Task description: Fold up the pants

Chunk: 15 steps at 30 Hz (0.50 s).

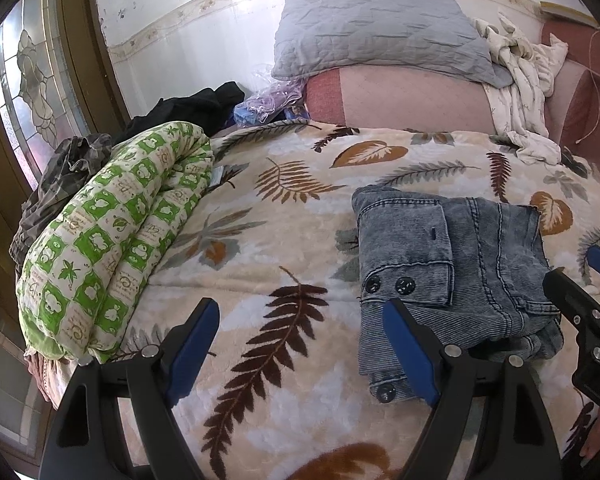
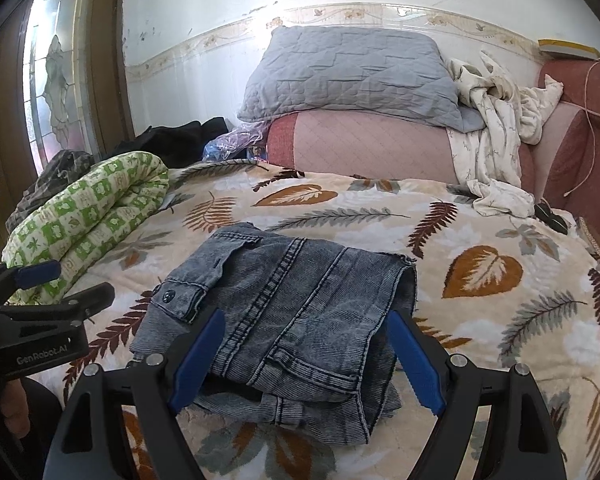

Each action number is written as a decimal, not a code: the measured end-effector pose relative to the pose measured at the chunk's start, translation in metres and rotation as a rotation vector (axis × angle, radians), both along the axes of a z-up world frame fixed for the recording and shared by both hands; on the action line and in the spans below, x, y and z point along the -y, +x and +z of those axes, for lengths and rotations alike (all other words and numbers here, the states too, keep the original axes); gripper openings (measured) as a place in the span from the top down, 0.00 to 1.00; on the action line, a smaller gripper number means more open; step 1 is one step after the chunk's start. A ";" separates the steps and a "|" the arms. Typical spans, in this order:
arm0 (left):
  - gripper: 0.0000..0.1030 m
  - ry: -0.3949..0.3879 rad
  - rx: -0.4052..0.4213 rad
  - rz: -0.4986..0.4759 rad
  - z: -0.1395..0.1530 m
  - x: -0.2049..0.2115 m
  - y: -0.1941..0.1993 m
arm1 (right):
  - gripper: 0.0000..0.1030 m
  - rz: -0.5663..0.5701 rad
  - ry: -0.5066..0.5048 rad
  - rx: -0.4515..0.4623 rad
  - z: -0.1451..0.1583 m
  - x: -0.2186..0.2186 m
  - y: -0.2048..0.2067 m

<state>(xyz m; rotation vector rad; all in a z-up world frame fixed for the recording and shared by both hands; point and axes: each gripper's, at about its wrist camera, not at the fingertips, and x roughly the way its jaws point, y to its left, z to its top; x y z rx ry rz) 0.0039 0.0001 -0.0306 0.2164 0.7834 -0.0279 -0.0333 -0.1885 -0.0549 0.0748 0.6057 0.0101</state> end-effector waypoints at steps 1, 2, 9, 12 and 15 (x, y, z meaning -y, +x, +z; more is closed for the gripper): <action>0.18 0.001 -0.001 0.003 0.000 0.000 0.000 | 0.16 -0.001 -0.001 -0.001 0.000 0.000 0.000; 0.18 0.002 -0.003 0.005 -0.001 0.000 0.001 | 0.16 -0.002 -0.002 0.000 0.000 0.000 0.000; 0.18 0.002 -0.008 0.003 -0.003 -0.001 0.002 | 0.16 0.000 -0.001 -0.001 0.000 0.000 0.000; 0.18 -0.001 -0.009 -0.001 -0.003 0.000 0.001 | 0.16 -0.001 -0.002 0.001 0.000 0.000 0.000; 0.18 -0.005 -0.010 -0.007 -0.003 0.000 0.000 | 0.16 -0.003 0.002 0.002 0.000 0.001 0.000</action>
